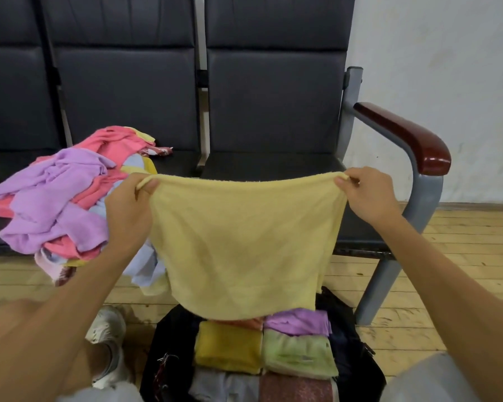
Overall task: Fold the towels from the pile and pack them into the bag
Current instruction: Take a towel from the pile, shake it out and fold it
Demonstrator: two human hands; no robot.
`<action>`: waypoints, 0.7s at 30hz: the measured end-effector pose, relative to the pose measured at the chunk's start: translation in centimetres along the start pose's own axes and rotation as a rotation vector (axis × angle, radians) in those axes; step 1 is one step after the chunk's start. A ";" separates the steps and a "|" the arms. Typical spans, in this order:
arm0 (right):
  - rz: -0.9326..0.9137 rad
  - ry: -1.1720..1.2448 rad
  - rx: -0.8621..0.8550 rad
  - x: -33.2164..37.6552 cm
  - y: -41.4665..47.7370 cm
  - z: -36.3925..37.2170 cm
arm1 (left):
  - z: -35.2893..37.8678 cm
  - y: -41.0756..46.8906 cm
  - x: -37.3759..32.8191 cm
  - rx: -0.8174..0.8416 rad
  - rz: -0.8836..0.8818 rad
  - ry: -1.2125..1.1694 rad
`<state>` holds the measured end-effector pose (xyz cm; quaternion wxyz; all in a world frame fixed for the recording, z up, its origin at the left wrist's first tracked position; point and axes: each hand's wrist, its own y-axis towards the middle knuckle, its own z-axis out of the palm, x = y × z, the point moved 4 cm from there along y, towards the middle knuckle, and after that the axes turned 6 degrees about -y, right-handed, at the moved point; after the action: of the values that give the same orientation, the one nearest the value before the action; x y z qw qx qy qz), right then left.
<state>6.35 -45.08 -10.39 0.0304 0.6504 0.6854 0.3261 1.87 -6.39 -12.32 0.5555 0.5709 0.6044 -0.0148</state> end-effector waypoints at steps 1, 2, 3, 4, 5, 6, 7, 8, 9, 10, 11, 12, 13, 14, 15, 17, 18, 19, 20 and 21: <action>-0.006 -0.020 0.003 -0.1 -0.1 0.2 | 0.0 0.0 0.1 0.000 0.000 0.016; -0.003 -0.026 0.007 -0.2 -0.1 0.4 | 0.0 0.0 0.2 0.004 -0.004 0.030; 0.006 -0.026 0.012 -0.4 -0.1 0.6 | 0.0 0.1 0.5 0.008 -0.010 0.041; 0.013 -0.026 0.016 -0.4 -0.1 0.7 | 0.1 0.1 0.8 0.012 -0.013 0.049; 0.018 -0.023 0.022 -0.5 -0.1 0.9 | 0.1 0.1 1.0 0.015 -0.024 0.055; 0.020 -0.015 0.029 -0.4 -0.1 0.9 | 0.1 0.2 1.2 0.020 -0.031 0.056; 0.024 0.001 0.036 -0.3 -0.1 0.9 | -0.1 0.2 1.2 0.019 -0.027 0.054; 0.031 0.025 0.042 -0.1 -0.1 0.9 | -0.3 0.2 1.2 0.017 -0.008 0.045; 0.044 0.055 0.051 0.0 -0.1 0.9 | -0.4 0.2 1.2 0.015 0.012 0.036; 0.064 0.097 0.070 0.0 0.0 1.0 | -0.6 0.2 1.3 0.014 0.020 0.030; 0.098 0.162 0.105 0.0 0.0 1.1 | -0.7 0.3 1.5 0.018 0.015 0.027; 0.143 0.246 0.160 -0.1 -0.1 1.4 | -0.8 0.2 1.6 0.026 0.003 0.023; 0.192 0.331 0.225 -0.2 -0.2 1.7 | -0.8 0.1 1.6 0.029 -0.006 0.018; 0.235 0.400 0.279 -0.3 -0.3 1.9 | -0.9 0.0 1.6 0.033 -0.017 0.018; 0.272 0.453 0.307 -0.4 -0.3 2.1 | -0.9 0.0 1.5 0.036 -0.023 0.018; 0.336 0.567 0.302 -0.5 -0.3 2.1 | -1.0 -0.1 1.5 0.043 -0.040 0.009; 0.357 0.627 0.282 -0.4 -0.3 2.0 | -1.0 0.0 1.6 0.046 -0.063 -0.016; 0.367 0.677 0.257 -0.4 -0.3 1.9 | -1.0 0.1 1.9 0.044 -0.095 -0.059; 0.368 0.707 0.227 -0.3 -0.3 1.7 | -1.0 0.3 2.2 0.041 -0.136 -0.109; 0.363 0.718 0.194 -0.4 -0.2 1.6 | -1.0 0.3 2.2 0.039 -0.178 -0.157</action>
<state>6.99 -44.76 -11.88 -0.3301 0.6057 0.5541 0.4660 2.05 -4.16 -13.28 0.5862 0.5228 0.6071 -0.1205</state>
